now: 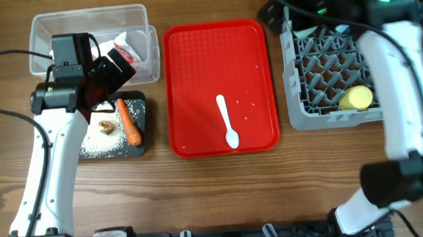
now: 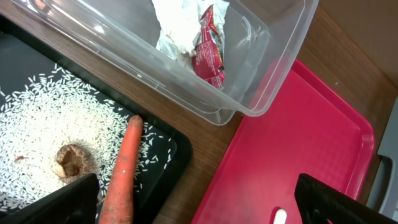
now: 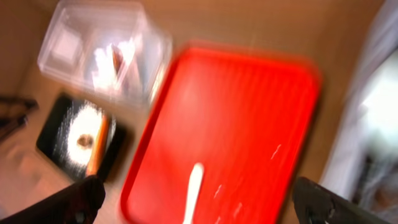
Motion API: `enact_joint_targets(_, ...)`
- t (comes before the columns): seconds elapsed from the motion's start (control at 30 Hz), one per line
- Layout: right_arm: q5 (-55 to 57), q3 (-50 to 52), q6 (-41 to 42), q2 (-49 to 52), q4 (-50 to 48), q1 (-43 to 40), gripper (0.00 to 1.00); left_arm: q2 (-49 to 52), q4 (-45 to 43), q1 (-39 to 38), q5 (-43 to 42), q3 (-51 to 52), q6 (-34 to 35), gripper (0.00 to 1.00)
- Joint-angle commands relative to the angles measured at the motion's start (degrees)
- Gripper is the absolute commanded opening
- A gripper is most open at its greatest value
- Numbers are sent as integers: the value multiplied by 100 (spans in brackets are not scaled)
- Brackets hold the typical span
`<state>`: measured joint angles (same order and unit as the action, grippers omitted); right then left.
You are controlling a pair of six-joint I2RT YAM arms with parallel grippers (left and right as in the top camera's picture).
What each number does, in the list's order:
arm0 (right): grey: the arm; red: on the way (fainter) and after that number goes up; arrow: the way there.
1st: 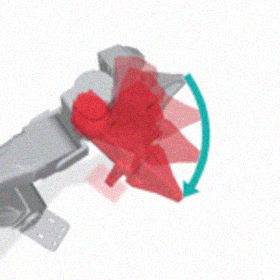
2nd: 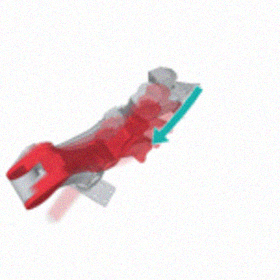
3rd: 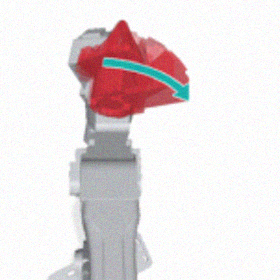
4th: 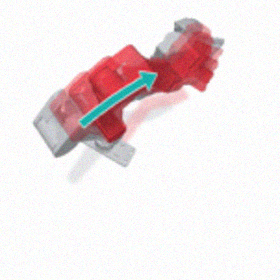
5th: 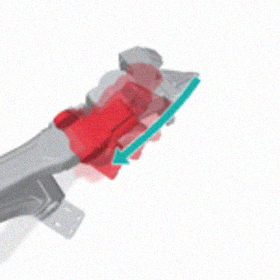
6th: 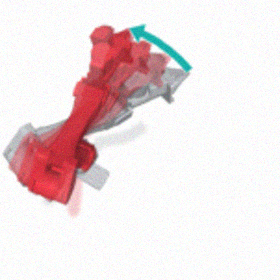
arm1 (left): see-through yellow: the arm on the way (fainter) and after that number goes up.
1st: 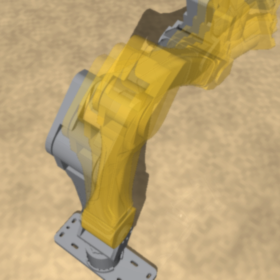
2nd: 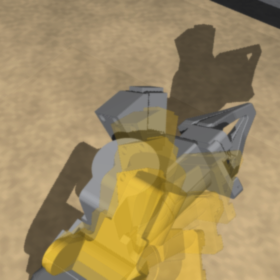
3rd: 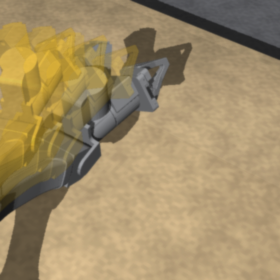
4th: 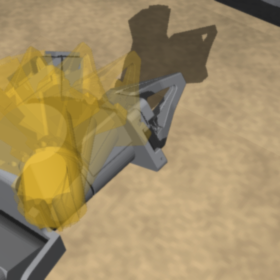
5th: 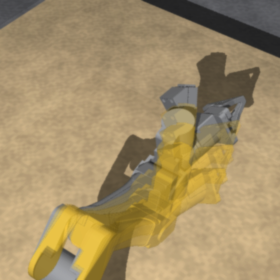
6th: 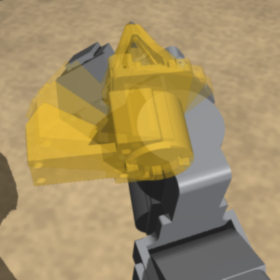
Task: Sort waste into correct bins and load items into the dishwasher rack
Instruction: 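Lower the right gripper onto the white spoon and grasp it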
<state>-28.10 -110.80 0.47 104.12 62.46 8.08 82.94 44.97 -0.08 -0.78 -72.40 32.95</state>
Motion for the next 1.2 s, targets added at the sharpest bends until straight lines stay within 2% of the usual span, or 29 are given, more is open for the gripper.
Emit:
enact_joint_targets(0.0,533,68,459,656,472,651,99,33,-13,24,-24,-46,52,100)
enact_joint_targets(0.17,1193,68,461,1342,883,1397,96,33,-13,24,-24,-46,52,100)
enact_joint_targets(0.33,1397,70,448,1882,1257,1926,83,33,-13,24,-24,-46,52,100)
enact_joint_targets(0.43,1720,157,612,2068,1360,2181,82,33,-13,24,-24,-46,52,100)
enact_joint_targets(0.6,2490,892,1283,2094,951,2479,82,33,-13,24,-24,-46,52,100)
enact_joint_targets(0.67,2479,1204,1425,2094,728,2500,82,33,-13,24,-24,-46,52,100)
enact_joint_targets(0.9,2566,2479,975,2094,-391,2588,79,33,-13,24,-26,-46,52,100)
enact_joint_targets(1.1,2599,2640,844,2094,-612,2581,77,33,-13,24,-26,-46,52,100)
enact_joint_targets(1.17,2603,2649,824,2094,-581,2581,73,33,-13,24,-24,-46,52,100)
